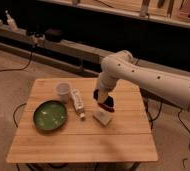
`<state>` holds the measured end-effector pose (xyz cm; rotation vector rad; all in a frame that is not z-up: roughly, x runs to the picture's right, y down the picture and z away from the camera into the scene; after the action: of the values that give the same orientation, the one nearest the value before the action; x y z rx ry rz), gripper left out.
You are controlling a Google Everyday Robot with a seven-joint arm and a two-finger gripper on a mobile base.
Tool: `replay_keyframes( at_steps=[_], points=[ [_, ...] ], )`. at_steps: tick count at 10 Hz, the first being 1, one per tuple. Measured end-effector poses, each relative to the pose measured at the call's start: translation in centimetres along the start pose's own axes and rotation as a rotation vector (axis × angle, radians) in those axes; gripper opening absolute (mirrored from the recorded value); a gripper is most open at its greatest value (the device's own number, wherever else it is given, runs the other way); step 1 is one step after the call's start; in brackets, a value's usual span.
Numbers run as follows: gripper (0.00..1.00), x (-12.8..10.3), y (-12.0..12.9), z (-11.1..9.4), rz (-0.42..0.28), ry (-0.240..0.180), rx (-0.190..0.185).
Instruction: Place the eraser in the ceramic cup
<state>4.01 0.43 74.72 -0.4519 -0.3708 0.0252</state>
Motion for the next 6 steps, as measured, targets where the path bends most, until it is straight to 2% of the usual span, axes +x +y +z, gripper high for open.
replay_keyframes(
  at_steps=[1, 2, 3, 4, 6],
  points=[
    [0.09, -0.7, -0.9, -1.0, -0.011, -0.068, 0.026],
    [0.09, -1.8, -2.1, -2.6, -0.033, -0.183, 0.060],
    [0.09, -3.0, -2.9, -3.8, -0.060, -0.278, 0.080],
    [0.09, -4.5, -3.6, -5.0, -0.100, -0.382, 0.094],
    [0.09, -7.5, -4.2, -6.3, -0.176, -0.573, 0.086]
  ],
)
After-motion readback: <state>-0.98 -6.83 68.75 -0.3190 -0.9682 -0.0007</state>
